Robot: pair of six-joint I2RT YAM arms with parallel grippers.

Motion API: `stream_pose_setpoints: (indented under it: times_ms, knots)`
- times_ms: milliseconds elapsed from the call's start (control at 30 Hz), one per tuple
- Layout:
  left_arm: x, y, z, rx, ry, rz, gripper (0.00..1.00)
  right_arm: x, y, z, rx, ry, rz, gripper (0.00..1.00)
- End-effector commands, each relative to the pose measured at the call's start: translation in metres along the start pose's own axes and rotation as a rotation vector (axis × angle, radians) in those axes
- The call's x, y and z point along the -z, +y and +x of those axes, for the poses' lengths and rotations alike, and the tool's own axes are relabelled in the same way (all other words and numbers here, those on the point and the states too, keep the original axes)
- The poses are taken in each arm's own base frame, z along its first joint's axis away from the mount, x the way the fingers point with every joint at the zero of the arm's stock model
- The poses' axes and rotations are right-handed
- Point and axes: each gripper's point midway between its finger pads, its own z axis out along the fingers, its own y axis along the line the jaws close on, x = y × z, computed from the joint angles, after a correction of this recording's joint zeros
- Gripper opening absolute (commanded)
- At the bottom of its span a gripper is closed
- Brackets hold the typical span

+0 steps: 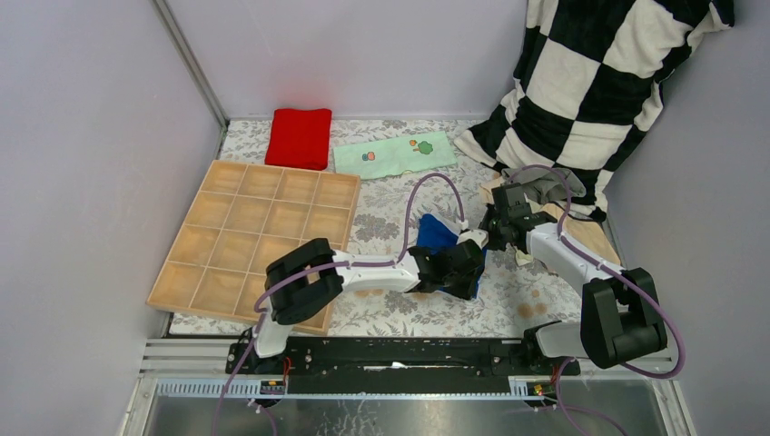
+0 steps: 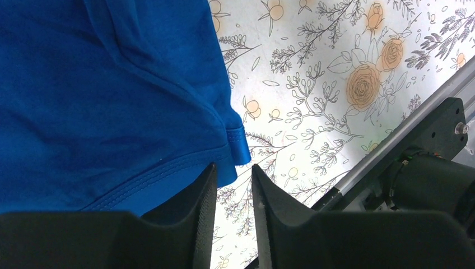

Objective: Roll the underwear
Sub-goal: Fold the underwear at the center of the board.

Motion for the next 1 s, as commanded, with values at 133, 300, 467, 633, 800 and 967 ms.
stream_pose_setpoints:
  times_ms: [133,300,467,633,800,967]
  knots:
    - [0.026,-0.025,-0.03,0.021,-0.09,0.086,0.38,0.001,-0.008,-0.006,-0.009,-0.029,0.03,0.02]
    - [0.066,-0.017,-0.045,0.038,-0.171,0.083,0.5,0.005,-0.017,-0.01,0.0,-0.056,0.076,0.02]
    - [0.085,0.02,-0.044,0.073,-0.209,0.018,0.53,0.008,-0.024,-0.013,0.009,-0.076,0.115,0.03]
    - [0.085,0.063,-0.039,0.127,-0.21,-0.046,0.53,0.013,-0.024,-0.014,0.014,-0.079,0.111,0.03]
    - [0.08,0.076,-0.038,0.107,-0.197,-0.089,0.51,0.016,-0.032,-0.017,0.024,-0.093,0.162,0.11]
    - [0.081,0.078,-0.038,0.104,-0.197,-0.098,0.51,0.025,-0.05,-0.029,0.03,-0.147,0.281,0.31]
